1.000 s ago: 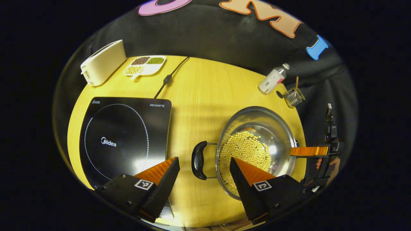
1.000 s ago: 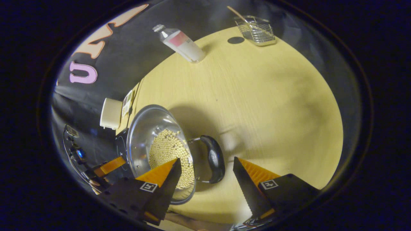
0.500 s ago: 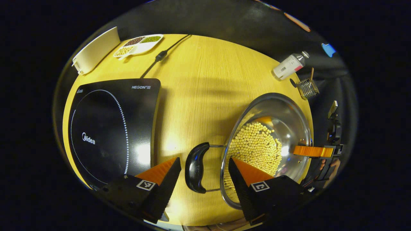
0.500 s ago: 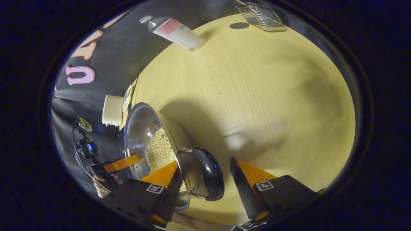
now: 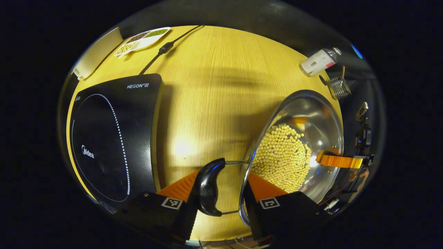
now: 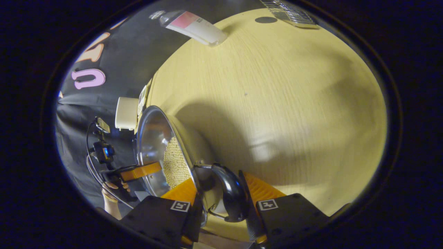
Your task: First push the handle of the pot to place it horizontally, then grasp the pot with both hands and set it on the induction cooktop.
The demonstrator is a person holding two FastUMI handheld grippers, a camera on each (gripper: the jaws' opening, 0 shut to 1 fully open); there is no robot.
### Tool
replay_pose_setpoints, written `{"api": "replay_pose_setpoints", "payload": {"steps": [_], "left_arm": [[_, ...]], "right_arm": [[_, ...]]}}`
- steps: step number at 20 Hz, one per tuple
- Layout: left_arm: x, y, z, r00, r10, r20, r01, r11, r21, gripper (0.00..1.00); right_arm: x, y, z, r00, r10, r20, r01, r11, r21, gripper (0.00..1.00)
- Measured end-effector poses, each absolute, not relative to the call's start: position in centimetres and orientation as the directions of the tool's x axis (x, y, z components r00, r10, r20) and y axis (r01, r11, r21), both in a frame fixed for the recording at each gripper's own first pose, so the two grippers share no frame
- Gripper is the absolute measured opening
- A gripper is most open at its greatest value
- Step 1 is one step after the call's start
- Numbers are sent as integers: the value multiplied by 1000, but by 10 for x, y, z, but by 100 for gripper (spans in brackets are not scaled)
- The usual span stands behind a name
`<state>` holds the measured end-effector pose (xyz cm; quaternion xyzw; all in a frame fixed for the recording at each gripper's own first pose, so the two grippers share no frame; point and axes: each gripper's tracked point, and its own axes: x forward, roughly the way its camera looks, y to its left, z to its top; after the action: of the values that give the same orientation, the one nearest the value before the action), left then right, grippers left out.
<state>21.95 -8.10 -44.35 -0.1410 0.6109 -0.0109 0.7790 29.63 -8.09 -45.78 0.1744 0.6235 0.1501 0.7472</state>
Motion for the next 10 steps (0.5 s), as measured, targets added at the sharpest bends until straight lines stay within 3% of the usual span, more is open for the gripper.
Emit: {"api": "replay_pose_setpoints", "payload": {"steps": [2, 3, 4, 5, 6, 10], "left_arm": [[218, -82, -443, 253, -203, -946, -185, 949, -254, 63], [216, -83, -442, 251, -205, -946, -182, 950, -254, 62], [214, -84, -441, 246, -204, -947, -176, 952, -251, 61], [211, -85, -439, 242, -206, -948, -174, 952, -252, 60], [207, -86, -437, 239, -212, -948, -176, 950, -257, 60], [190, -98, -422, 225, -244, -943, -169, 944, -285, 57]], "right_arm": [[298, -82, -456, 187, 442, -877, -9, 894, 448, 47], [299, -82, -458, 195, 435, -879, -16, 898, 440, 53], [297, -83, -457, 197, 427, -883, -26, 902, 431, 46], [295, -83, -457, 195, 425, -884, -35, 903, 427, 46], [292, -84, -455, 195, 426, -884, -38, 903, 427, 52], [273, -93, -437, 184, 413, -892, -36, 910, 414, 53]]}}
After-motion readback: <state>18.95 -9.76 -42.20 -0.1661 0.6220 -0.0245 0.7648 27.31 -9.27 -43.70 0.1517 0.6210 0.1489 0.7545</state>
